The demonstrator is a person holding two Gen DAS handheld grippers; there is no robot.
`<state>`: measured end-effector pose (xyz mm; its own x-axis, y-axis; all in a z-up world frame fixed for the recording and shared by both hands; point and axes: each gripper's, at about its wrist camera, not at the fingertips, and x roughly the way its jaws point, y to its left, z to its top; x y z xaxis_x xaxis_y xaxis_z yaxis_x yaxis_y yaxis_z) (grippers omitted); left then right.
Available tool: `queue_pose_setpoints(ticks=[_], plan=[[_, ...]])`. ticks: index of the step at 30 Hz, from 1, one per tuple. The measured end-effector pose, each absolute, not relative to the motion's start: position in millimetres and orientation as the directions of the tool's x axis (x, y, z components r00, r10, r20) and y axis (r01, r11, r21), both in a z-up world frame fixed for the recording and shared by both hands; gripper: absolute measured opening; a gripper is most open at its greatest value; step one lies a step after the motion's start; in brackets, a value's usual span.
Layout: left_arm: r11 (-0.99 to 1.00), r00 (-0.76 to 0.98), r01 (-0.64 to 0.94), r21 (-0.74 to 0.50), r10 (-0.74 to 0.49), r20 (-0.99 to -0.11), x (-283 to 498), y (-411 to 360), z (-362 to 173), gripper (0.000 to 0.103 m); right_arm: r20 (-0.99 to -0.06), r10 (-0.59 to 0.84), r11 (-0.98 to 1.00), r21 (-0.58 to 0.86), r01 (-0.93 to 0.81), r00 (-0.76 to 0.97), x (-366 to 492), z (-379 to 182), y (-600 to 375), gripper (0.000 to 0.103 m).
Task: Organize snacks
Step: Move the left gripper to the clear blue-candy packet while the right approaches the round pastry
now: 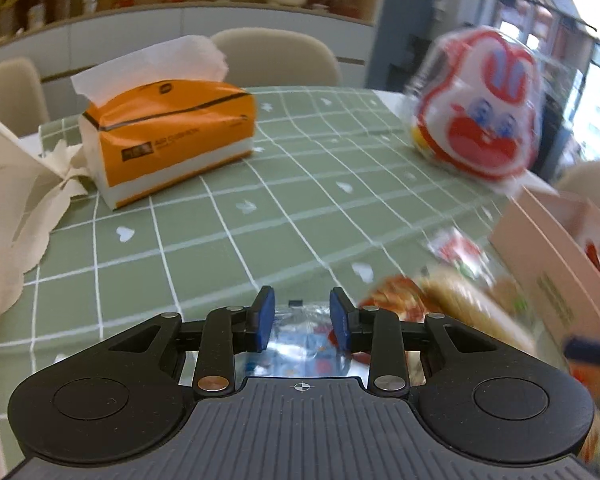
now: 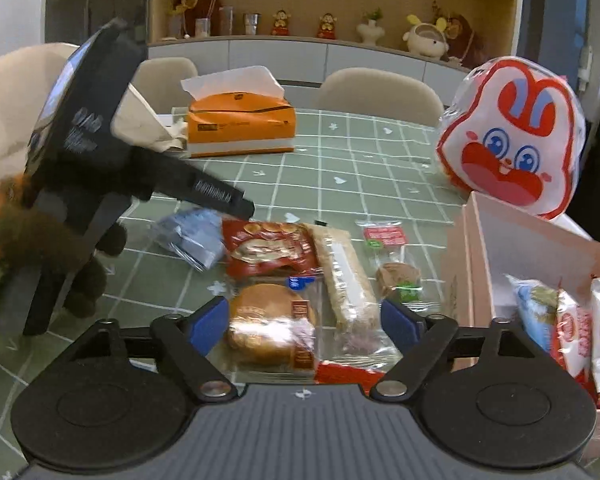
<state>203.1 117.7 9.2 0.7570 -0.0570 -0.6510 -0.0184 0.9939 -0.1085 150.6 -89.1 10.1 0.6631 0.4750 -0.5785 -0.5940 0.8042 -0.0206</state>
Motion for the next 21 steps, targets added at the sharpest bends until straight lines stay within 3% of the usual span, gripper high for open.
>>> queue_pose_setpoints(ticks=[2,12,18,21], plan=[[0.995,0.758,0.009,-0.101,-0.073,-0.648,183.5,116.5,9.4,0.033,-0.600,0.489,0.786,-0.011,-0.618,0.633,152.0,8.2,-88.5,0.068],[0.984,0.751,0.054,-0.169,-0.151,-0.643,109.4,126.0,15.1,0.032,-0.652,0.497,0.753,-0.004,-0.658,0.573,131.6,-0.6,-79.8,0.063],[0.955,0.738,0.097,-0.279,-0.257,-0.624,67.8,137.5,21.0,0.032,-0.657,0.551,0.703,0.032,-0.710,0.515,94.0,1.7,-83.6,0.063],[0.949,0.781,0.031,-0.312,-0.218,-0.585,43.0,148.8,30.4,0.032,-0.649,0.556,0.707,0.041,-0.706,0.519,82.6,4.8,-85.5,0.063]])
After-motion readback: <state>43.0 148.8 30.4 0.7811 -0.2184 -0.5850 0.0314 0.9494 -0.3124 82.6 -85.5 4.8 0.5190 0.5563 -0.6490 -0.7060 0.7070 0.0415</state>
